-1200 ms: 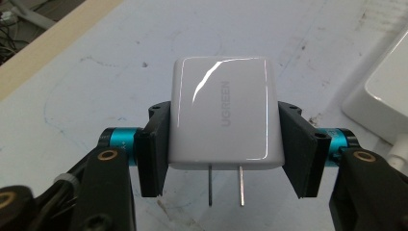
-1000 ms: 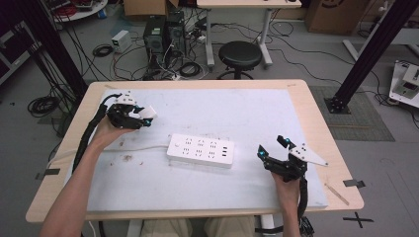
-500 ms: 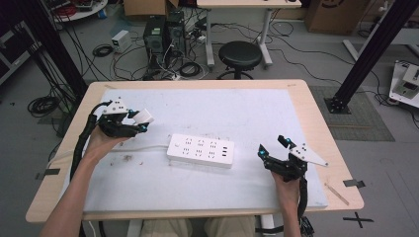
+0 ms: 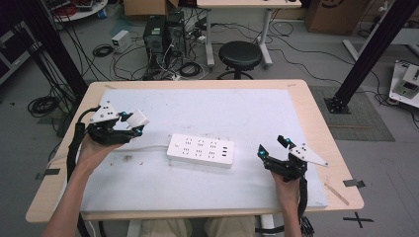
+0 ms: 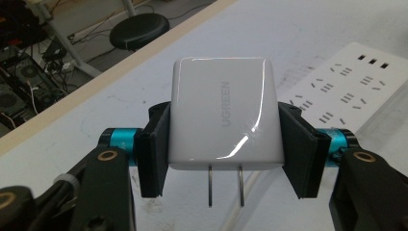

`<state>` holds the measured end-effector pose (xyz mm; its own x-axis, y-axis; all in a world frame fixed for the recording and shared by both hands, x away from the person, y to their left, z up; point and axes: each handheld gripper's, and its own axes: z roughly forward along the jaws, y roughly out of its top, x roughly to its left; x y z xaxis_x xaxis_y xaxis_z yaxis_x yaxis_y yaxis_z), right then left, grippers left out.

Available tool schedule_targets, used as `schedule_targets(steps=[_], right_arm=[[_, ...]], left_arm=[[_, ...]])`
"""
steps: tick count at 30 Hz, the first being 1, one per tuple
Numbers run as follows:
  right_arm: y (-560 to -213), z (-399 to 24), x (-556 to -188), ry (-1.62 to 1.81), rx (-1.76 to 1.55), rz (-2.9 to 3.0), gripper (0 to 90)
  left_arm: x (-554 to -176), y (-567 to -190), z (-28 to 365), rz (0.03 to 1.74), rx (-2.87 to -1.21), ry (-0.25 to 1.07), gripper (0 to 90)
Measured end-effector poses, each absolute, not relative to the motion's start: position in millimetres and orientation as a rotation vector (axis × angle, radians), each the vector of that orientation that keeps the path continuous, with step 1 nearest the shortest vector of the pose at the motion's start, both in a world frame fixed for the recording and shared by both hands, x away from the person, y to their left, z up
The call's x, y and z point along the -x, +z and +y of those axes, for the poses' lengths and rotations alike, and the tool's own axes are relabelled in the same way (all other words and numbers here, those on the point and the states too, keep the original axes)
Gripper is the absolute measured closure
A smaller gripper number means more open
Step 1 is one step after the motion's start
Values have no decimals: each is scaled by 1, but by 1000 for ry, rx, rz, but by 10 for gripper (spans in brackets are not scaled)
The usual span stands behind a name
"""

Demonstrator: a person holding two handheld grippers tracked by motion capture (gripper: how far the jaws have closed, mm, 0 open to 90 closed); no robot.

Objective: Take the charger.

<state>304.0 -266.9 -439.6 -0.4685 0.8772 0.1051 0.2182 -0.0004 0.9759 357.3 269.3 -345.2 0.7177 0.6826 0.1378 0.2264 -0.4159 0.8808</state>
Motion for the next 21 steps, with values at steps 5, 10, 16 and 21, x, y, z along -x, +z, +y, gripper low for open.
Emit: schedule_targets(steps=[5, 10, 16, 21], right_arm=[[-440, -267, -304, 1508, -1122, 1719, 170], [-440, -267, -304, 1508, -1112, 1724, 170], [-440, -267, -304, 1512, -1107, 1720, 170], [-440, -267, -304, 1515, -1101, 1727, 170]], left_arm=[[-346, -346, 267, 698, -1955, 628, 424], [-334, -354, 262, 711, -1921, 640, 424], [-327, -364, 261, 732, -1899, 652, 424], [-317, -377, 260, 735, -1876, 680, 423]])
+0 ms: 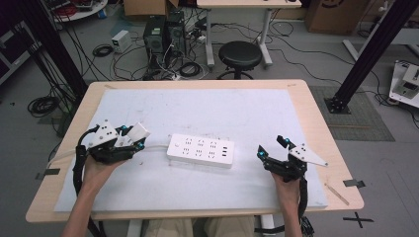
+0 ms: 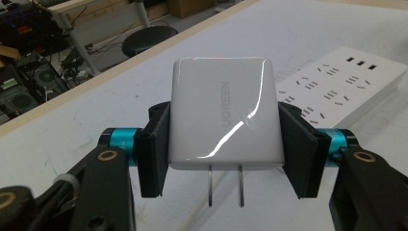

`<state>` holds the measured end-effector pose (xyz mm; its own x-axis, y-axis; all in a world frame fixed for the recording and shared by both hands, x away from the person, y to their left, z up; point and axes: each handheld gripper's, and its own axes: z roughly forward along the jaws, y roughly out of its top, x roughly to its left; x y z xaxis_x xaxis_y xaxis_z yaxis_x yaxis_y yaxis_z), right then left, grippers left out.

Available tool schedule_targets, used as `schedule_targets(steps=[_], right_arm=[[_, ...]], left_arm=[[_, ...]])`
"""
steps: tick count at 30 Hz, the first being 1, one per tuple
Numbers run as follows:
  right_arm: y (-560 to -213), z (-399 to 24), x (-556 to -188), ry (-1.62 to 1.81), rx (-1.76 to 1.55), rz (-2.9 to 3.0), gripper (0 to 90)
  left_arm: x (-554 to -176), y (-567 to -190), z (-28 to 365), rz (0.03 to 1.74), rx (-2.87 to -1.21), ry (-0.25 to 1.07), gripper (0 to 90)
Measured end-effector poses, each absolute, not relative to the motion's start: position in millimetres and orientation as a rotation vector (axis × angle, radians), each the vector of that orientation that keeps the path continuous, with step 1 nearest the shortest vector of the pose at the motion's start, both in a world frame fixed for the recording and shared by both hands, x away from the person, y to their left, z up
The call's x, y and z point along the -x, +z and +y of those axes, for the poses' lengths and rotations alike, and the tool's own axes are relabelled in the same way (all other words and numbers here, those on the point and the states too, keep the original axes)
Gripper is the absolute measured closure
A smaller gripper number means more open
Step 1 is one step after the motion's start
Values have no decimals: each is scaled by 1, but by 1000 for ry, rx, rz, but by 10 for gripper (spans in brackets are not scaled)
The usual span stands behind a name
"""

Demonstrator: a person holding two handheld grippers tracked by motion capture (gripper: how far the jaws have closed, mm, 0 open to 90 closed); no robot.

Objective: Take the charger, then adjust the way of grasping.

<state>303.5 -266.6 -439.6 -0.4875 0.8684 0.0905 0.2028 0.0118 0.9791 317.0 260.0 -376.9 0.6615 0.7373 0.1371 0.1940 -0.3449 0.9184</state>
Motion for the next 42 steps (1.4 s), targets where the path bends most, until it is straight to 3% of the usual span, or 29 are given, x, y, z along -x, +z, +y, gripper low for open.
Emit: schedule_targets(steps=[13, 24, 42], right_arm=[[-439, -264, -302, 1500, -1092, 1731, 170], [-434, -259, -307, 1570, -1108, 1860, 171], [-360, -209, -316, 1828, -857, 2147, 170]], left_arm=[[-293, -382, 246, 675, -1842, 700, 424], [-283, -370, 194, 486, -1911, 885, 424], [-267, -363, 156, 223, -1892, 1189, 424]])
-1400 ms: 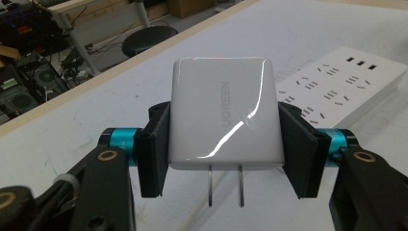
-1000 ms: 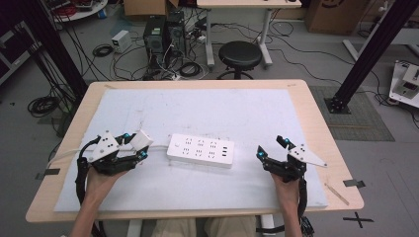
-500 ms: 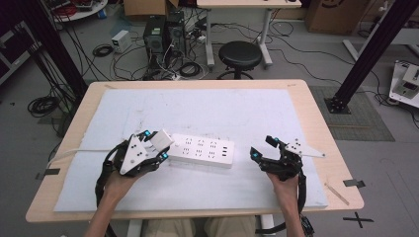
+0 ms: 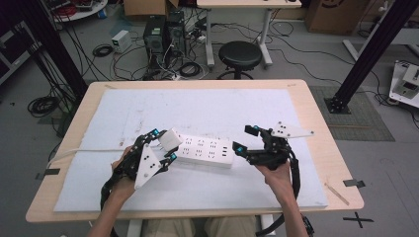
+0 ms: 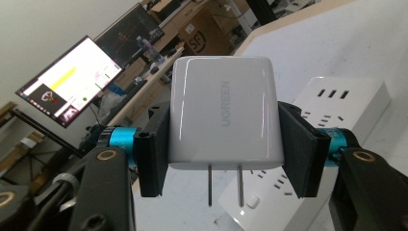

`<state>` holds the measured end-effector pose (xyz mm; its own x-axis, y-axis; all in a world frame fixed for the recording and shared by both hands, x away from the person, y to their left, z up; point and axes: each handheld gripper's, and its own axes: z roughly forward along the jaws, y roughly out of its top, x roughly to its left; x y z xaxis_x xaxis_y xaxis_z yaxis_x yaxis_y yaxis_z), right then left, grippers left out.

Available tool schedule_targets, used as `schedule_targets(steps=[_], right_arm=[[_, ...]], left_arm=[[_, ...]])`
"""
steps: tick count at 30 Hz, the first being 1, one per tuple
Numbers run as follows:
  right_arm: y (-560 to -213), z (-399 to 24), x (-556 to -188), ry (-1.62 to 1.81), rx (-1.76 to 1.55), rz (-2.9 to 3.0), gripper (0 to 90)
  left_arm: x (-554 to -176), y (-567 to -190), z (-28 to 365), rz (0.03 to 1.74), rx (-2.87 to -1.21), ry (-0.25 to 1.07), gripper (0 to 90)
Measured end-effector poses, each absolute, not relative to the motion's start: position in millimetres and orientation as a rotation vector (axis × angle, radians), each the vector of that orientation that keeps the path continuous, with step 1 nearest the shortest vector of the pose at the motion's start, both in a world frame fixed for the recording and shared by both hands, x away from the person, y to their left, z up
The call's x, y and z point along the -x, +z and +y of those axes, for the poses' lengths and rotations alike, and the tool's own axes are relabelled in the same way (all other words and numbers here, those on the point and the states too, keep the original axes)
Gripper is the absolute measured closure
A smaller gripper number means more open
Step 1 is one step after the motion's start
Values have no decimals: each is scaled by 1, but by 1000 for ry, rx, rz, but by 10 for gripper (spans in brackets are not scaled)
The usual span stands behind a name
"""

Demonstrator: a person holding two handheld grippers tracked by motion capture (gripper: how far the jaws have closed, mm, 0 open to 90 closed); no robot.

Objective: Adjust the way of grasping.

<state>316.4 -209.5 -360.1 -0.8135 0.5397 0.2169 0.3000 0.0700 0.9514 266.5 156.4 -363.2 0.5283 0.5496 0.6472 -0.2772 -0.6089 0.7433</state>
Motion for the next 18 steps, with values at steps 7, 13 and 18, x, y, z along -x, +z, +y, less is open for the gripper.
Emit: schedule_targets(steps=[7, 13, 18], right_arm=[[-349, -186, -317, 1819, -770, 2262, 171], [-342, -162, -319, 1824, -684, 2371, 174], [-343, -154, -321, 1864, -657, 2410, 174]], left_arm=[[-261, -363, 143, 113, -1889, 1290, 424], [-253, -366, 126, -6, -1880, 1413, 424], [-249, -366, 119, -59, -1854, 1444, 423]])
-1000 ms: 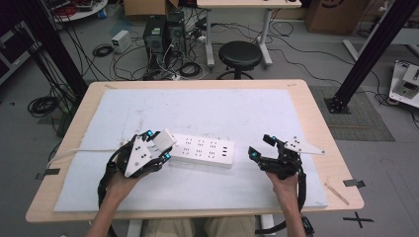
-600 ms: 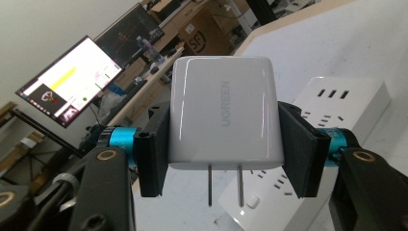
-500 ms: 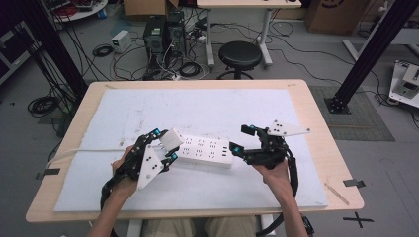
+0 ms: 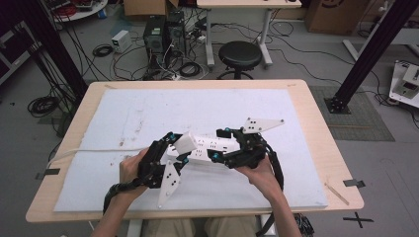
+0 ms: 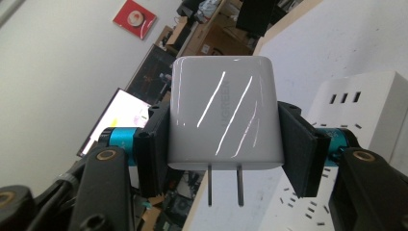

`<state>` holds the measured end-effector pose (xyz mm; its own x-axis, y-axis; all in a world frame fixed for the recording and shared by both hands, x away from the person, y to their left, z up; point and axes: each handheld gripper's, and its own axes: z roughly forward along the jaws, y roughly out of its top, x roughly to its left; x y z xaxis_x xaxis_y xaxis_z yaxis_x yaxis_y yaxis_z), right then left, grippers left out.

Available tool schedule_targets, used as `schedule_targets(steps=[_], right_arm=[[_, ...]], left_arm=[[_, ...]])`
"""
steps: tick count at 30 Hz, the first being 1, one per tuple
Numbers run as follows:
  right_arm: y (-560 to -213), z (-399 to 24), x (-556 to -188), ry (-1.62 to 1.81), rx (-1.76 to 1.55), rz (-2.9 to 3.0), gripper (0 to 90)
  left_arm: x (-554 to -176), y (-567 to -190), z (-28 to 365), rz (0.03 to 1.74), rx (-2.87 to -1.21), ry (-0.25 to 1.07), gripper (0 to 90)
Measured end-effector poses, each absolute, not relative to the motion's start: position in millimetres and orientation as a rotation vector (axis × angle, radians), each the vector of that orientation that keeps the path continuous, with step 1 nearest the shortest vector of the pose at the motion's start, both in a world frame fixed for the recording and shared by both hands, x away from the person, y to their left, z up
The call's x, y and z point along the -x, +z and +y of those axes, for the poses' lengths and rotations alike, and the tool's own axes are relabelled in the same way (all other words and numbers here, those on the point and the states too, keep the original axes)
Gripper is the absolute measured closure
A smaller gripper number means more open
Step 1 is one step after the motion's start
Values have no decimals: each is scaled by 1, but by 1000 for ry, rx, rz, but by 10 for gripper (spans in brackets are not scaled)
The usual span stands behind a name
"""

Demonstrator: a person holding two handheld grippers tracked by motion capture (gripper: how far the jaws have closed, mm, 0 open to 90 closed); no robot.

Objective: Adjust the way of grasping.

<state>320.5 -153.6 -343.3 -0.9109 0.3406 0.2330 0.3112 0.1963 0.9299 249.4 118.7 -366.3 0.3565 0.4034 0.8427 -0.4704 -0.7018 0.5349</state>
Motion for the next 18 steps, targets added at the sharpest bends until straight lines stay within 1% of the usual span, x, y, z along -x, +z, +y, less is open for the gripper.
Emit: schedule_targets(steps=[1, 5, 8, 9, 10, 18], right_arm=[[-344, -153, -321, 1868, -653, 2412, 175], [-345, -148, -321, 1881, -643, 2452, 175], [-344, -147, -321, 1892, -642, 2465, 179], [-344, -147, -321, 1892, -642, 2465, 198], [-345, -146, -321, 1906, -612, 2467, 242], [-346, -142, -324, 1931, -597, 2498, 241]], left_arm=[[-248, -365, 117, -82, -1864, 1473, 423], [-243, -367, 112, -148, -1843, 1503, 424], [-243, -368, 111, -159, -1840, 1501, 424], [-241, -369, 108, -183, -1835, 1514, 424], [-241, -369, 108, -191, -1833, 1515, 424], [-240, -370, 102, -223, -1830, 1497, 424]])
